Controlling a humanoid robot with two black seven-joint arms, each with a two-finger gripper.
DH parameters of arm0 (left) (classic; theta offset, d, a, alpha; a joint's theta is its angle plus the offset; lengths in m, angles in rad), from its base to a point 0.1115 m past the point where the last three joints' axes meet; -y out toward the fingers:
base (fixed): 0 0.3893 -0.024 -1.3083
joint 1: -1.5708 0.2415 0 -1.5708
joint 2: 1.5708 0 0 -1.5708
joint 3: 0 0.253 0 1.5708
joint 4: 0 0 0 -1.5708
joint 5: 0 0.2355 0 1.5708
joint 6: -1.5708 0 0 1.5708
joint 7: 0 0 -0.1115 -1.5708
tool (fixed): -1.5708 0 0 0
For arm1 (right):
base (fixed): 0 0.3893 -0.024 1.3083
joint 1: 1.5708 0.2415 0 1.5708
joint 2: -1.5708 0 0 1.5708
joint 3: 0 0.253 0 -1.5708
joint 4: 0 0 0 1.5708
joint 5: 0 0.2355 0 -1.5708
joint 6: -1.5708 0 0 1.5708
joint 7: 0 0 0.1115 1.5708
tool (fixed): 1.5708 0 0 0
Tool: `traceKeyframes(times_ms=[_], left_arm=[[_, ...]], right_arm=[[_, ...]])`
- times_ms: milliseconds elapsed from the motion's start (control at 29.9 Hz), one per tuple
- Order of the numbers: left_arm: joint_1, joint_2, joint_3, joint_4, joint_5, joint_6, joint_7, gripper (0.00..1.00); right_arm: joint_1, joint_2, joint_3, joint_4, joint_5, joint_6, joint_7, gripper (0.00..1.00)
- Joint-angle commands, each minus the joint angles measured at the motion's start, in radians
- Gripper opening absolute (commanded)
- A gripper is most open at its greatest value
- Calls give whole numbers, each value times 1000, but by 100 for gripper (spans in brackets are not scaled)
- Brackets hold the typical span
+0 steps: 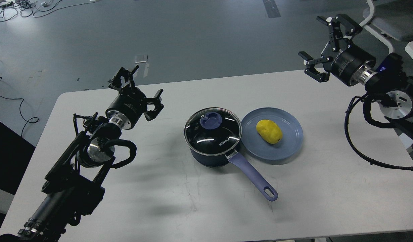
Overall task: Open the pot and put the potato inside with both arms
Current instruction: 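Raise the right gripper away and move the left gripper toward the pot, then reach the left gripper over the pot and lower onto the lid knob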
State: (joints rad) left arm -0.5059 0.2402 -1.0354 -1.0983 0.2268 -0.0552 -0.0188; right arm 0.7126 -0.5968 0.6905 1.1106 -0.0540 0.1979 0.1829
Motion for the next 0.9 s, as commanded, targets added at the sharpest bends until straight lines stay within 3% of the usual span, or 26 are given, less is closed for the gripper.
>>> traceKeyframes(times_ms=[0,334,434,501,568,768,869], left_arm=[[1,1,0,0,0,0,-1,99],[-8,2,-2,0,58,21,-4,99],[-31,19,1,-8,273,92,-15,99],[-81,36,31,-38,565,232,-24,99],[-94,45,81,-79,745,290,-26,99],[-135,200,205,-290,1075,293,-59,99],[-166,263,294,-337,1298,305,-78,99]], right_arm=[[-4,0,0,0,-1,-3,0,100],[-13,0,15,-2,0,-5,3,100],[-15,0,17,-2,0,-5,7,100],[-15,0,17,-6,-1,-6,9,100],[-15,0,18,-17,0,-6,9,100],[-31,2,24,-32,2,-5,7,100],[-41,5,26,-35,2,-6,7,100]])
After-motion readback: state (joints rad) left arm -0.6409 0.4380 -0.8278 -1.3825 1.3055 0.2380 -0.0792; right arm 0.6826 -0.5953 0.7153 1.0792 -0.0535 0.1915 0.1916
